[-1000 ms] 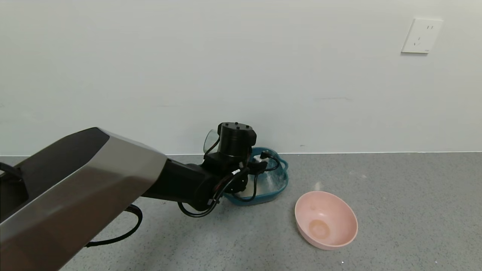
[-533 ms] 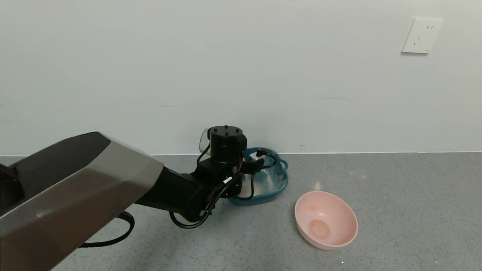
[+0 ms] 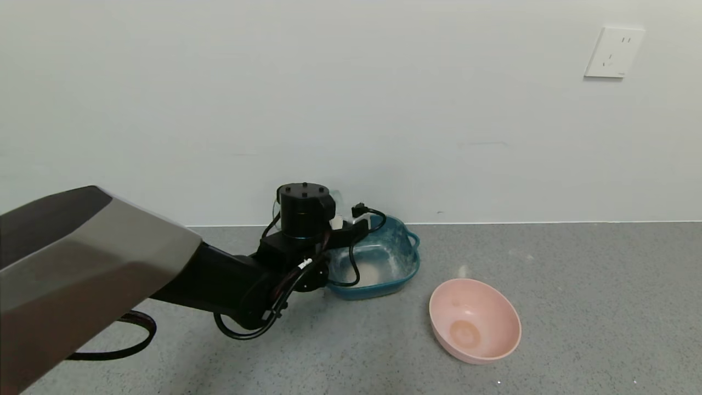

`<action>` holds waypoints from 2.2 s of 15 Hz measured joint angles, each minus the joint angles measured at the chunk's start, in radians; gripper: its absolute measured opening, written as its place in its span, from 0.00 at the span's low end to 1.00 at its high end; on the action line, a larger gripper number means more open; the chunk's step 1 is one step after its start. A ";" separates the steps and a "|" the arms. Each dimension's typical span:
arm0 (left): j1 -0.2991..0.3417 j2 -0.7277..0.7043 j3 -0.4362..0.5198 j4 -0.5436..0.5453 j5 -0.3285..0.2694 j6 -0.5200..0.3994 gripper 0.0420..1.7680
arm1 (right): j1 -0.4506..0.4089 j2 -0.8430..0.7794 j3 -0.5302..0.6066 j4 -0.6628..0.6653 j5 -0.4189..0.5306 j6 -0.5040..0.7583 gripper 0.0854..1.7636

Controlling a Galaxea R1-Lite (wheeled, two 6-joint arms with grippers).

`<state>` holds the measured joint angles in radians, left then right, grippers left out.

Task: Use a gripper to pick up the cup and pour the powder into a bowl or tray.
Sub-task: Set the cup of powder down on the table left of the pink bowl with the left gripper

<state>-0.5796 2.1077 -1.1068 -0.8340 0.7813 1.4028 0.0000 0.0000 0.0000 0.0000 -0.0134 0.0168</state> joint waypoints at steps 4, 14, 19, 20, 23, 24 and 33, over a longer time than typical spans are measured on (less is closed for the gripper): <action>0.015 -0.082 0.026 0.203 -0.079 -0.239 0.74 | 0.000 0.000 0.000 0.000 0.000 0.000 0.97; 0.143 -0.256 0.028 0.384 -0.342 -0.629 0.74 | 0.000 0.000 0.000 0.000 0.000 0.000 0.97; 0.236 -0.354 0.073 0.451 -0.523 -0.954 0.74 | 0.000 0.000 0.000 0.000 0.000 0.000 0.97; 0.255 -0.365 0.090 0.448 -0.559 -1.000 0.74 | 0.000 0.000 0.000 0.000 0.000 0.000 0.97; 0.299 -0.379 0.151 0.400 -0.608 -1.123 0.74 | 0.000 0.000 0.000 0.000 0.000 0.000 0.97; 0.306 -0.378 0.179 0.351 -0.610 -1.165 0.74 | 0.000 0.000 0.000 0.000 0.000 0.000 0.97; 0.374 -0.253 0.352 -0.042 -0.604 -1.369 0.74 | 0.000 0.000 0.000 0.000 0.000 0.000 0.97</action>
<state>-0.2057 1.8551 -0.7547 -0.8760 0.1768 0.0340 0.0000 0.0000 0.0000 0.0000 -0.0134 0.0168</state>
